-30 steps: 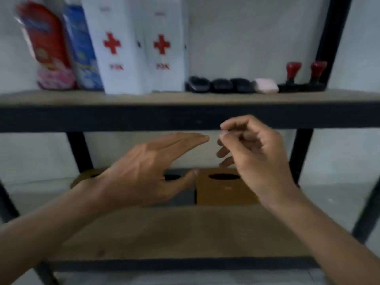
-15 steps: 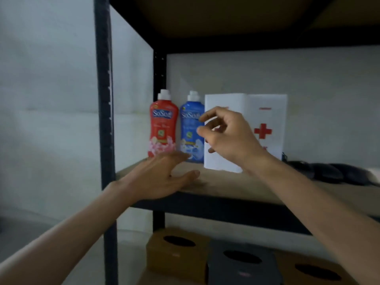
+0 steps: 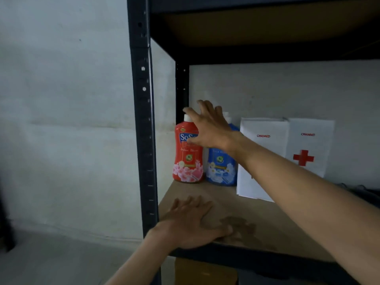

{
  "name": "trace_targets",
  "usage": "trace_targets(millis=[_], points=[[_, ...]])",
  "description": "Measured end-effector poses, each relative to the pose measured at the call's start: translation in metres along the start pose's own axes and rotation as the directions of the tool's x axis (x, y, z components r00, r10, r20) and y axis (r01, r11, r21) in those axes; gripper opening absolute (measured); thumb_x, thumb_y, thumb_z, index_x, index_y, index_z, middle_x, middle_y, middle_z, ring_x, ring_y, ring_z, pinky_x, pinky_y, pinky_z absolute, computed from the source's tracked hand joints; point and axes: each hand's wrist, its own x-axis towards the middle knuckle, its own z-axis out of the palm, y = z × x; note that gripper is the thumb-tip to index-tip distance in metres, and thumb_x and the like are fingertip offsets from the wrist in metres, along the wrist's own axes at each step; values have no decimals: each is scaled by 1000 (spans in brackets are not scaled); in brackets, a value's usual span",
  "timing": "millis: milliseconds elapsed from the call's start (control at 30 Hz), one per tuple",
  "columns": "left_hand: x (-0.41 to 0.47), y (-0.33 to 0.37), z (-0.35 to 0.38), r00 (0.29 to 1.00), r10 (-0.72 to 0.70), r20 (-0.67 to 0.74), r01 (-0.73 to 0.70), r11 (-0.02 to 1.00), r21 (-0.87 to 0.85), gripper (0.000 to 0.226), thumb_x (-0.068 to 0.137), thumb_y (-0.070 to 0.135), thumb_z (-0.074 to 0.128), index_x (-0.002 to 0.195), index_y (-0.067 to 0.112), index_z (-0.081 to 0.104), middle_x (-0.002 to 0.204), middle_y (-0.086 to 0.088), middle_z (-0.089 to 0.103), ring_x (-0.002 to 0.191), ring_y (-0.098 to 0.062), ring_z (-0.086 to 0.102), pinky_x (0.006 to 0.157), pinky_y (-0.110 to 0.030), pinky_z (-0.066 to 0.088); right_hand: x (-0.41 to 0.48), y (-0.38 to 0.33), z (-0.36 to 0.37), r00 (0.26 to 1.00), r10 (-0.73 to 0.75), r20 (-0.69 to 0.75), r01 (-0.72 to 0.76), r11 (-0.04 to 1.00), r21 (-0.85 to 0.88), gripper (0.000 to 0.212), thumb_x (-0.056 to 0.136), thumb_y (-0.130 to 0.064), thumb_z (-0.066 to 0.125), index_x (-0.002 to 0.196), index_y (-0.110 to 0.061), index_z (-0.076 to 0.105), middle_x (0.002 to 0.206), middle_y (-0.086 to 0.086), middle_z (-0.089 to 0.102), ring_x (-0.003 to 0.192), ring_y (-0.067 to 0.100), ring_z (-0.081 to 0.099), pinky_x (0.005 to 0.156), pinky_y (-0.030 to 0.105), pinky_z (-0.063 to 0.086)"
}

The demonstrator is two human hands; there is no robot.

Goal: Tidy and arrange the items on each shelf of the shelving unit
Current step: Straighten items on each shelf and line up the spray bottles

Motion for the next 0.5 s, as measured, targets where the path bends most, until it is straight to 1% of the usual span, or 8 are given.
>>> trace_targets(millis=[67,100,167,233,300,400,500], points=[[2,-1,-2,1000,8,21,-8,1000,6,103,71,97,27,157,44,4,166,11,-7,152,-15,-11,121,-44,-9,17,0,4,998,22,54,-20,999,-36,111,72,-57,80,157,-29,14,161,19,11,149,36,6,118,54,8],[3,-1,-2,1000,10,23,-10,1000,5,102,72,96,28,156,45,2,166,11,-9,151,-15,-13,120,-44,-10,24,0,6,995,33,94,-29,999,-46,116,69,-61,80,157,-29,11,162,19,12,150,36,6,118,56,5],[4,-2,-3,1000,16,25,-16,1000,-3,102,71,96,30,156,46,1,166,11,-11,151,-15,-15,120,-45,-12,32,-4,13,985,44,166,-30,996,-85,120,65,-67,79,157,-29,13,159,19,20,148,36,14,117,57,4],[4,-2,-1,1000,18,14,-17,1000,-11,103,70,96,31,155,47,2,166,10,-11,151,-16,-15,120,-47,-12,34,-8,19,984,57,170,-37,993,-115,119,62,-70,79,156,-28,18,153,17,29,143,36,24,116,58,6],[7,-2,-1,1000,21,17,-21,1000,-12,105,69,97,31,156,46,3,166,8,-11,151,-17,-14,119,-49,-11,34,-10,23,984,88,152,-73,992,-105,117,62,-68,80,154,-26,22,150,18,29,140,36,29,116,58,9],[14,1,-4,1000,25,2,-25,1000,0,108,68,98,31,157,42,4,167,4,-8,152,-20,-12,118,-56,-11,35,-11,26,983,112,146,-101,991,-83,114,64,-61,83,153,-23,25,149,20,26,138,39,30,117,56,12],[17,3,-5,999,32,-17,-32,999,19,108,69,98,29,157,40,6,167,3,-5,152,-22,-9,117,-58,-10,38,-8,28,984,96,152,-84,993,-85,113,64,-59,85,153,-23,24,150,20,26,139,39,30,118,59,6]])
